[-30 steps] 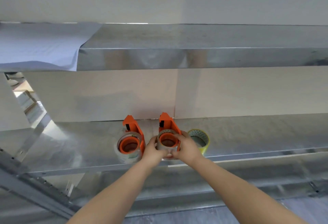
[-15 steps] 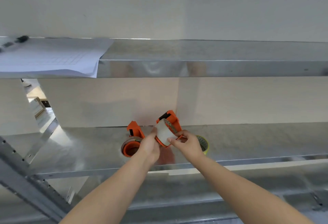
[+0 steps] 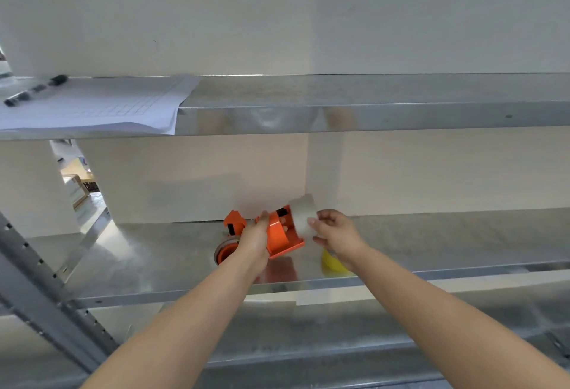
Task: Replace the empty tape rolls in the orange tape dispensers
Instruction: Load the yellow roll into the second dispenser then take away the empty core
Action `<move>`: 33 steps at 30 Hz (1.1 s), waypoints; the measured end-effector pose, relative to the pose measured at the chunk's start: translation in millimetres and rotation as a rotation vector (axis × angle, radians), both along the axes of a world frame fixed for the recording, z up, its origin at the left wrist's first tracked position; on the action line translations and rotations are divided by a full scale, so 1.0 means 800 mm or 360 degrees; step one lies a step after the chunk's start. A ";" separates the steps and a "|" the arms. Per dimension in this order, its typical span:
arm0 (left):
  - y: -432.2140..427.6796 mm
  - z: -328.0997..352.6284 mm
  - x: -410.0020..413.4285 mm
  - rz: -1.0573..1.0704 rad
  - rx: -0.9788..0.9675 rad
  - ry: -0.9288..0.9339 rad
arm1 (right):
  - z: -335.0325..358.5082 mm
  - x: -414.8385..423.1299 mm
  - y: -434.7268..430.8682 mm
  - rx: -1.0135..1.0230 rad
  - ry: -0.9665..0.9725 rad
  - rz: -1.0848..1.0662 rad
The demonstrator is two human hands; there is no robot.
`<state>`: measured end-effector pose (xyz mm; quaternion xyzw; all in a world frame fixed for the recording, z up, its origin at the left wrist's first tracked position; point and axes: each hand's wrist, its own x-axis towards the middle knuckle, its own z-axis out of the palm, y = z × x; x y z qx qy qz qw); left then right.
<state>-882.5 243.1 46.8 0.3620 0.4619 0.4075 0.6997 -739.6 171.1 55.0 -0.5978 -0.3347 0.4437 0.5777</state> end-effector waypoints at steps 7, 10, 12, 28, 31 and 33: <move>-0.002 -0.001 0.005 -0.0184 0.0186 0.0037 | -0.010 0.086 -0.013 -0.0080 -0.0756 -0.0339; -0.006 -0.001 0.019 -0.0260 0.0216 0.0025 | -0.020 0.111 -0.022 -0.0172 -0.0916 -0.0357; -0.009 -0.004 0.031 -0.0296 0.0237 0.0050 | -0.028 0.124 -0.029 -0.0202 -0.0980 -0.0353; -0.029 -0.020 0.066 -0.0161 0.0214 -0.0019 | -0.095 0.183 -0.063 -0.0668 -0.1600 0.0129; -0.033 -0.020 0.074 -0.0139 0.0202 0.0000 | -0.102 0.178 -0.062 -0.0692 -0.1644 0.0184; -0.035 -0.019 0.079 -0.0126 0.0192 0.0020 | -0.102 0.177 -0.060 -0.0726 -0.1772 0.0217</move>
